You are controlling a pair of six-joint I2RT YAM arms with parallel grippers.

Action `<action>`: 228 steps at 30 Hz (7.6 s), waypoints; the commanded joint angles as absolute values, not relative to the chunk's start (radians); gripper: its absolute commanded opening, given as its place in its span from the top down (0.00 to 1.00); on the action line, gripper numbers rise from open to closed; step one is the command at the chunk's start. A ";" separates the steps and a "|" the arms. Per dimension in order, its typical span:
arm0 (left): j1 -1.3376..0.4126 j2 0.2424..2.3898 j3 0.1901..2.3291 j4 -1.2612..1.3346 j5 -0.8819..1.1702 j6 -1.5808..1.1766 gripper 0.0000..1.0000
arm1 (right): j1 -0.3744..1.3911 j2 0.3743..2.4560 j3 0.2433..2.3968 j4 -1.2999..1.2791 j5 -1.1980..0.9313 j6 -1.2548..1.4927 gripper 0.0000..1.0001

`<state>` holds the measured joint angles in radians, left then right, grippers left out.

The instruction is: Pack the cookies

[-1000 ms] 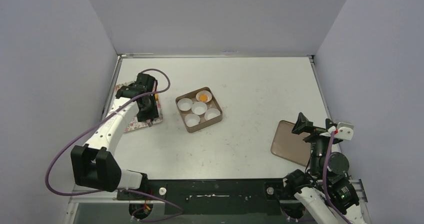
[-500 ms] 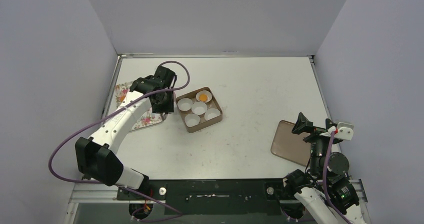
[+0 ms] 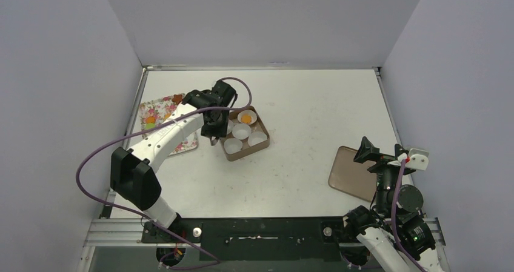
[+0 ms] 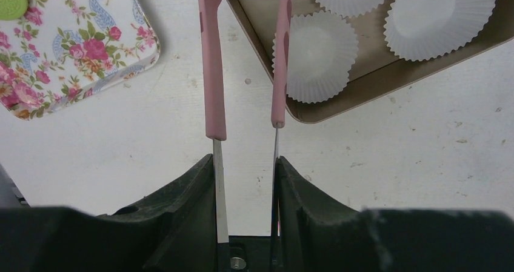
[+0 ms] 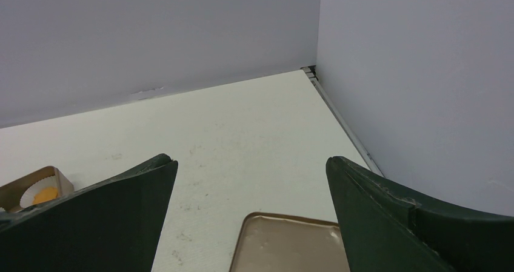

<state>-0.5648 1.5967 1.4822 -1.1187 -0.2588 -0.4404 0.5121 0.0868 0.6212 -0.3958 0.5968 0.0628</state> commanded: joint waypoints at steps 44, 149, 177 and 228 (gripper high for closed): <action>-0.597 1.801 1.631 -1.145 -0.337 -0.386 0.67 | 0.522 0.068 0.614 -0.353 0.597 0.048 0.00; -0.087 1.606 1.243 -0.917 -0.449 -0.351 0.54 | 0.528 0.070 0.605 -0.345 0.600 0.041 0.00; -0.089 1.474 1.253 -0.960 -0.310 -0.338 0.83 | 0.529 0.075 0.600 -0.334 0.597 0.038 0.00; -0.701 1.719 1.569 -1.004 -0.218 -0.362 0.84 | 0.527 0.074 0.598 -0.339 0.606 0.038 0.00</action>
<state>-0.6945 1.7061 1.5288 -1.0473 -0.2108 -0.3618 0.5190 0.0719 0.6037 -0.3748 0.5976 0.0444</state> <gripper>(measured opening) 0.337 0.999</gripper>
